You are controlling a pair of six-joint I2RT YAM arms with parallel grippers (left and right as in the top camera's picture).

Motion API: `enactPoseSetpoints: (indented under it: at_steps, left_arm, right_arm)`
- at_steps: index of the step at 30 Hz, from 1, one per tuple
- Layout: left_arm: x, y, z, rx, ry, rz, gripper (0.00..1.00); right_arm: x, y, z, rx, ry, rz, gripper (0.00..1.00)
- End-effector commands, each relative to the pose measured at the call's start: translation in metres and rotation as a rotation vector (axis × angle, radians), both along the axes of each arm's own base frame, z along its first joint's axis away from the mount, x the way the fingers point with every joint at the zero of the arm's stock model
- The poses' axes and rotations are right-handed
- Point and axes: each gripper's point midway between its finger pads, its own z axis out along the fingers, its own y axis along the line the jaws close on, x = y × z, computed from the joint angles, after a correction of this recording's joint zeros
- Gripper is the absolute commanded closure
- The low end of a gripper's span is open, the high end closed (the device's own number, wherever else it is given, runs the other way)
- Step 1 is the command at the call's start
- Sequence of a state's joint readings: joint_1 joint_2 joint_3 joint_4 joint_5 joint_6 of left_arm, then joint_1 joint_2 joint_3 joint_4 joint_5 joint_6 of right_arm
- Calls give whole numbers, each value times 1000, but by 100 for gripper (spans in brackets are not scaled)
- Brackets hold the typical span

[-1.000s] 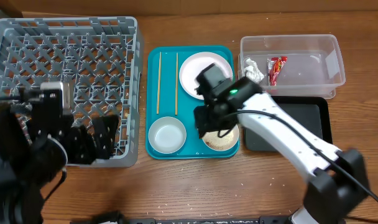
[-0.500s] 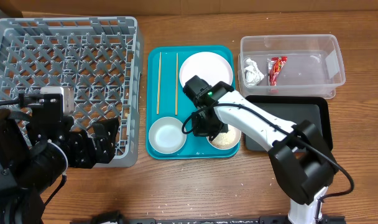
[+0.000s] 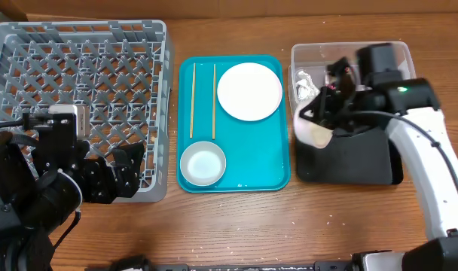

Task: Sort waste into correct bins and load items into the dishwasher
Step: 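Grasp the rice-covered plate with the right gripper and lift it, then tip the plate over the black tray to dump the rice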

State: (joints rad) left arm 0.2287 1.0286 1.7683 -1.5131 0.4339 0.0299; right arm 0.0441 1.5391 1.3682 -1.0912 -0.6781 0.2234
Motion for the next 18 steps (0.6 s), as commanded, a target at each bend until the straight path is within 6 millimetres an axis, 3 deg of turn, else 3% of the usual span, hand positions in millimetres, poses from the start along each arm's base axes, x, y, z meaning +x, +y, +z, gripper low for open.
enactPoseSetpoints:
  at_steps: [1,3,6,7,12,18]
  left_arm:
    - [0,-1,2,18,-13,-20,0]
    - [0,-1,2,18,-12,-20,0]
    - [0,-1,2,18,-12,-20,0]
    - [0,-1,2,18,-12,-20,0]
    - [0,-1,2,18,-12,-20,0]
    - [0,-1,2,18,-12,-20,0]
  right_arm:
    - [-8,-9,-1,279,-80,97,96]
    - [-12,-21,-12,403,-107,78,96]
    - [-16,-40,-40,456,-139,13,96]
    - [-16,-44,-41,505,-176,5,96]
    - [-18,-58,0,742,-347,36,96]
    - [-17,-59,-4,712,-378,43,96]
